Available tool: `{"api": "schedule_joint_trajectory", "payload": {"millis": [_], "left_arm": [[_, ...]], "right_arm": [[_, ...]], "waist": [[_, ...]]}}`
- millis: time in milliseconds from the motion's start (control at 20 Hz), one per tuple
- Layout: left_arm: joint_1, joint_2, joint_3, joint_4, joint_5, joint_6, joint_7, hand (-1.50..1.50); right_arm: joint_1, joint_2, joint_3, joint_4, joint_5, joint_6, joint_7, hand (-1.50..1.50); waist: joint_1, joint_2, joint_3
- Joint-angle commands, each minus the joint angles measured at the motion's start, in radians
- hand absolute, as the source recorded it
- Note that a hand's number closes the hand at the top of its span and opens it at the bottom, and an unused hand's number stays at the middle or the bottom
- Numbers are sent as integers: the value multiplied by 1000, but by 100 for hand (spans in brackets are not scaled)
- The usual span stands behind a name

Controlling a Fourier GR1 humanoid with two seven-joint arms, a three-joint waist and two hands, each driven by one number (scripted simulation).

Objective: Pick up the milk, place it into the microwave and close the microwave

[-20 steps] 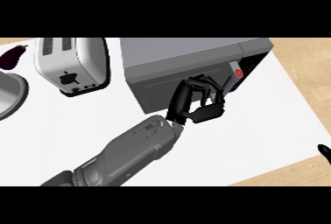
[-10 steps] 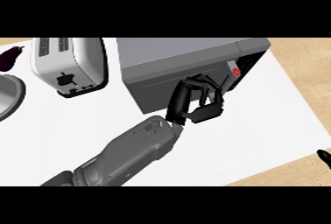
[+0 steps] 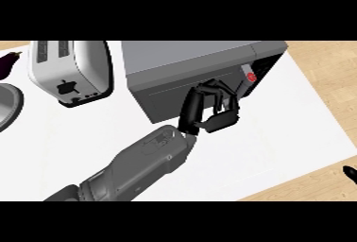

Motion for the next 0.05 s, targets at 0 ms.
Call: {"api": "schedule_joint_trajectory", "payload": {"millis": [0], "left_arm": [[-63,1,62,126,27,-14,16,150]], "right_arm": [[0,-4,4,-10,-10,-5,10,-150]], "waist": [[-4,21,-1]]}}
